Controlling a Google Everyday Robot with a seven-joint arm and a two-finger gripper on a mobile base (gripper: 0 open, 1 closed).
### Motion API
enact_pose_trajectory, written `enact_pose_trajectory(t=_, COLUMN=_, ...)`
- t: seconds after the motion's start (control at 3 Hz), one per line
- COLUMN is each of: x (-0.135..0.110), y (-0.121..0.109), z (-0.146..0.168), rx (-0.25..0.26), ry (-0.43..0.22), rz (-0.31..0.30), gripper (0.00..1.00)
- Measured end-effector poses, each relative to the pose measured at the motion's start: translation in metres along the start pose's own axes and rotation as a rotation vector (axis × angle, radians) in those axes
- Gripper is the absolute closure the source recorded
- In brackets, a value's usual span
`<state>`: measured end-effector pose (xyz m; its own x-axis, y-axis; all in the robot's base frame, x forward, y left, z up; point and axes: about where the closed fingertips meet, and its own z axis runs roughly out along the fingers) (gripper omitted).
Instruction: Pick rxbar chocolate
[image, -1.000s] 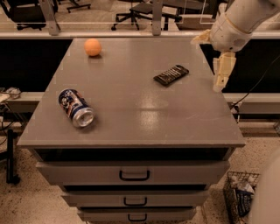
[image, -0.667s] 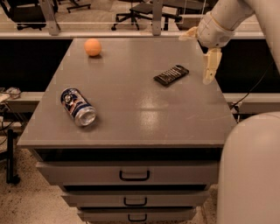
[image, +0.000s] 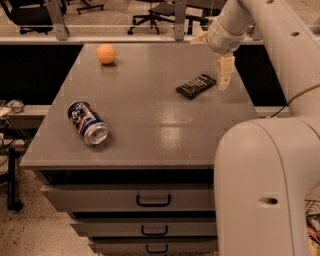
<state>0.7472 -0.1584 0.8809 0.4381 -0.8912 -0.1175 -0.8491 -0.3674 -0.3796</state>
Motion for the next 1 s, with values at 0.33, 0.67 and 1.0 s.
enact_pose_trajectory(t=0.33, x=0.010, y=-0.001, z=0.017, rx=-0.037, ry=0.074, rz=-0.025, gripper=0.00)
enact_pose_trajectory(t=0.67, x=0.017, y=0.006, z=0.028, rx=-0.080, ry=0.116, rz=-0.031, gripper=0.00)
enact_pose_trajectory(t=1.0, x=0.014, y=0.018, z=0.037, rx=-0.125, ry=0.107, rz=-0.036, gripper=0.19)
